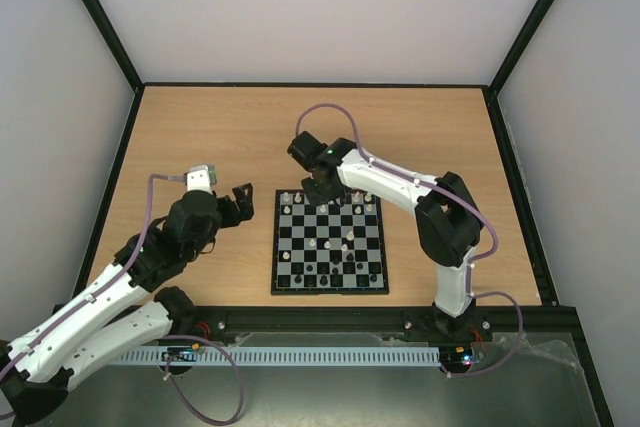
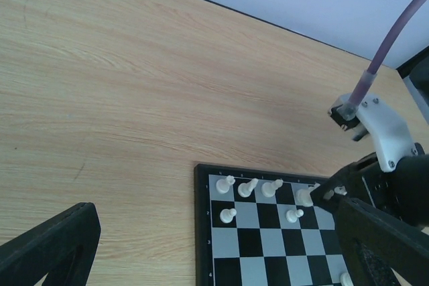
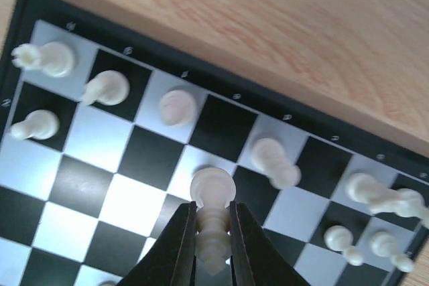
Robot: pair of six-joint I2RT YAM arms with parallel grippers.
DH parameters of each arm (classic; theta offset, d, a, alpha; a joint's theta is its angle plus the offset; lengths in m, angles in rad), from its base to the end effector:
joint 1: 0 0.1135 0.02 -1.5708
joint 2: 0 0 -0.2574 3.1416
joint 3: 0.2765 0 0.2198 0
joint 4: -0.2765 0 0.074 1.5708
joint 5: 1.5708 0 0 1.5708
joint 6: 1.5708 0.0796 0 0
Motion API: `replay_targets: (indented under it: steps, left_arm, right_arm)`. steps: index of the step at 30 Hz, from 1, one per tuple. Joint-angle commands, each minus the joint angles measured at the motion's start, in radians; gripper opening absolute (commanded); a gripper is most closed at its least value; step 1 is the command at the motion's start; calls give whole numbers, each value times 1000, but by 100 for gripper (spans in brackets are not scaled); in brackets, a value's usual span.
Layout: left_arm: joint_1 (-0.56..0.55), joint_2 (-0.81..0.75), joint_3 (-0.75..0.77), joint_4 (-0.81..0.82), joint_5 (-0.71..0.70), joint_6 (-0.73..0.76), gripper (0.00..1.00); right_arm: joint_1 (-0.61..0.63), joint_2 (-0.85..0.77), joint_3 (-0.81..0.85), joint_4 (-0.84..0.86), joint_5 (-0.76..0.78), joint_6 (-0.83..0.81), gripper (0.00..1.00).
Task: Set up the chess pieces on the board
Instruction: Pick up the chess piece from the chessboard, then place the chess piece on the chessboard.
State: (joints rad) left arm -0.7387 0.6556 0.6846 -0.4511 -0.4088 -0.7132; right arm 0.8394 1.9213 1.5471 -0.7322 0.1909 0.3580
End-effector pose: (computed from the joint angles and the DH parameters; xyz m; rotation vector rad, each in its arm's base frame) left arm 0.1394 -0.0842 0.2763 -0.2402 1.9819 -0.5433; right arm 0.2753 0.2841 0.1978 -0.5733 2.5871 0.1435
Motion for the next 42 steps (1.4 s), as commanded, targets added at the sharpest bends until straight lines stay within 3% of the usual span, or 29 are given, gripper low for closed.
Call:
replay_targets:
  steps: [1,24,42]
  left_arm:
    - [5,9,1,37,19,23,99]
    - [9,41,10,31,39,59,99]
    - [15,49,3,41,49,64,99]
  right_arm:
    - [-35,-17,57,-76,45,-9,6]
    - [-50,161,164,-109,33,-13,7]
    - [-51,171,123,-105,22,-10,8]
